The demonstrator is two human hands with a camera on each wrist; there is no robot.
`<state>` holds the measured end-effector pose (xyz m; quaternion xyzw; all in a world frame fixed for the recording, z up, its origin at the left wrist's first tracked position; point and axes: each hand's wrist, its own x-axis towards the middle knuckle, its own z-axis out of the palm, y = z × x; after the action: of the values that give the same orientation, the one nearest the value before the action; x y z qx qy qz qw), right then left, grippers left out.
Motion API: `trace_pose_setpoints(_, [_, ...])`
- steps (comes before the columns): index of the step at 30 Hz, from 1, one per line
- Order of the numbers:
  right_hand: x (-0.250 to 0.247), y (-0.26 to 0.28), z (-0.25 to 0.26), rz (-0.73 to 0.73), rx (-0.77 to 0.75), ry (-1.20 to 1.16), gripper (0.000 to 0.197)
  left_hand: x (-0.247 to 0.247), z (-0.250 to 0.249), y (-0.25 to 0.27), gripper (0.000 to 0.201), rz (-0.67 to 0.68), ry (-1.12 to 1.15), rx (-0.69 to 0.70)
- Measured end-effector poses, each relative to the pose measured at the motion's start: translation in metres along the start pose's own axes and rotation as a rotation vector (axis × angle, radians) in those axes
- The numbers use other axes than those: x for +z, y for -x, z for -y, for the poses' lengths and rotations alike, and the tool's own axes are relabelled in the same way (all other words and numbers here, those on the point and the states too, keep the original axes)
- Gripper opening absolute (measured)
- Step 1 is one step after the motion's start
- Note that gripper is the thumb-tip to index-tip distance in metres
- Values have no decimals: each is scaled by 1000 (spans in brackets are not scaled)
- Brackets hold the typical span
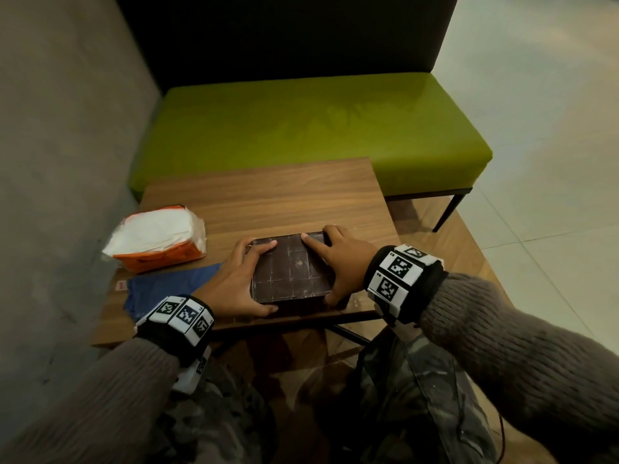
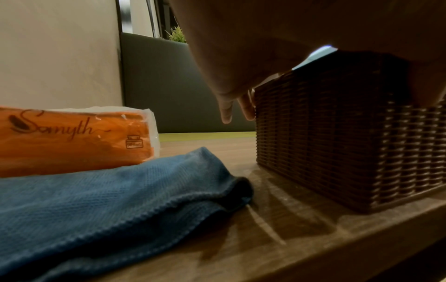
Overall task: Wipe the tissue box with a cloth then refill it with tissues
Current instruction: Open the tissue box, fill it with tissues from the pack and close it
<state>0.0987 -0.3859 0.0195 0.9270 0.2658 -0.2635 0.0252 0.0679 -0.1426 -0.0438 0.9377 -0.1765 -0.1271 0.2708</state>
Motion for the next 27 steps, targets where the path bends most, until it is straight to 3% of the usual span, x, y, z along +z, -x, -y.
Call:
trace_pose_setpoints(8, [-16, -1, -3, 74, -5, 61, 124, -3, 3, -4, 114, 36, -9, 18])
trace_pose_setpoints(21, [-26, 3, -1, 46, -57, 250, 122, -5, 1, -2, 115, 41, -38, 43])
trace_pose_setpoints(24, [-29, -1, -6, 68, -58, 191, 119, -13, -1, -1, 122, 89, 30, 1])
trace_pose_setpoints(27, [-33, -4, -16, 69, -55, 11, 111, -31, -8, 0, 125, 54, 58, 17])
